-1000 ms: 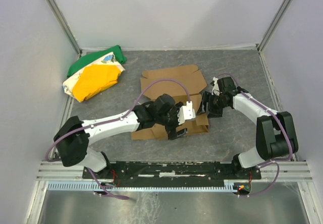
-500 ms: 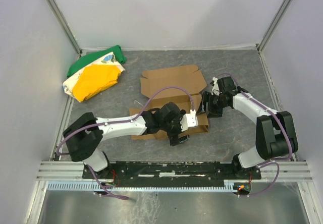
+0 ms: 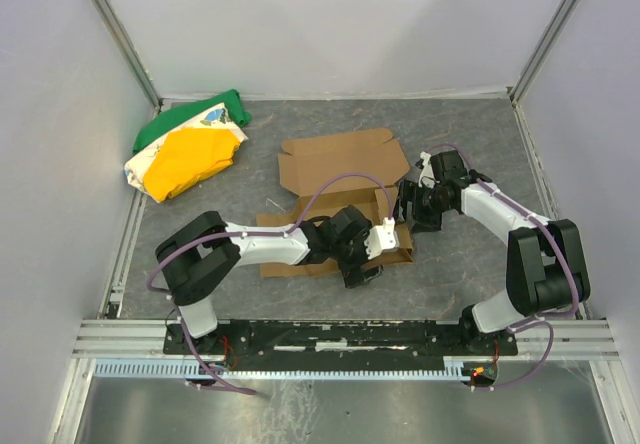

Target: Fold the paper box

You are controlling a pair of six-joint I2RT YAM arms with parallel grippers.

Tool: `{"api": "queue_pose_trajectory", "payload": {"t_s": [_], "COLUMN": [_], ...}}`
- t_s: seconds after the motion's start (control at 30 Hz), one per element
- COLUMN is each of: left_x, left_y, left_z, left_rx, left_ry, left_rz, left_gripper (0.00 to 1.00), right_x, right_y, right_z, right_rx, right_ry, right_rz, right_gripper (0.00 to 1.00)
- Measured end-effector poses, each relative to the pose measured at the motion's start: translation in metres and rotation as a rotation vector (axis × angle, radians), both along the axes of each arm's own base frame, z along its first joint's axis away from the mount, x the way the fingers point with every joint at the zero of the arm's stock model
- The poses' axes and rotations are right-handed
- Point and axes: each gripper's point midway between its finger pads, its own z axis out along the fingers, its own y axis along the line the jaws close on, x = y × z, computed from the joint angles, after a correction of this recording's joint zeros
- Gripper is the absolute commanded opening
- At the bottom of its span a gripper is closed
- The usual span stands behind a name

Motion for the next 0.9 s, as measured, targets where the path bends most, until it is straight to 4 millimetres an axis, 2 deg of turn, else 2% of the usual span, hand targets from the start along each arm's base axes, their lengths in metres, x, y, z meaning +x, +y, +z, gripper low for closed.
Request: {"api": "queue_pose_trajectory", "payload": {"t_s": [0.2,0.4,0.9], "left_x": [0.002,0.011,0.019], "left_y": [-0.005,-0.011,-0.012], "left_z": [-0.002,0.004,0.003], "left_rx": [-0.014,-0.072,-0.188], "left_ry": [0.026,0.062,0.144], "left_rz": [0.037,0.12,0.256], "left_gripper": [0.99,0.99,0.99], "right_x": [-0.001,-0.001,-0.001], "right_y": [0.0,0.0,0.005], "right_z": [0.0,-0.001,0.003], "right_rx": [-0.001,-0.001,0.03], "right_ry": [0.003,0.006,0.008], "right_rz": [0.001,0.0,0.013], "right_gripper": [0.82,0.82,0.84]}}
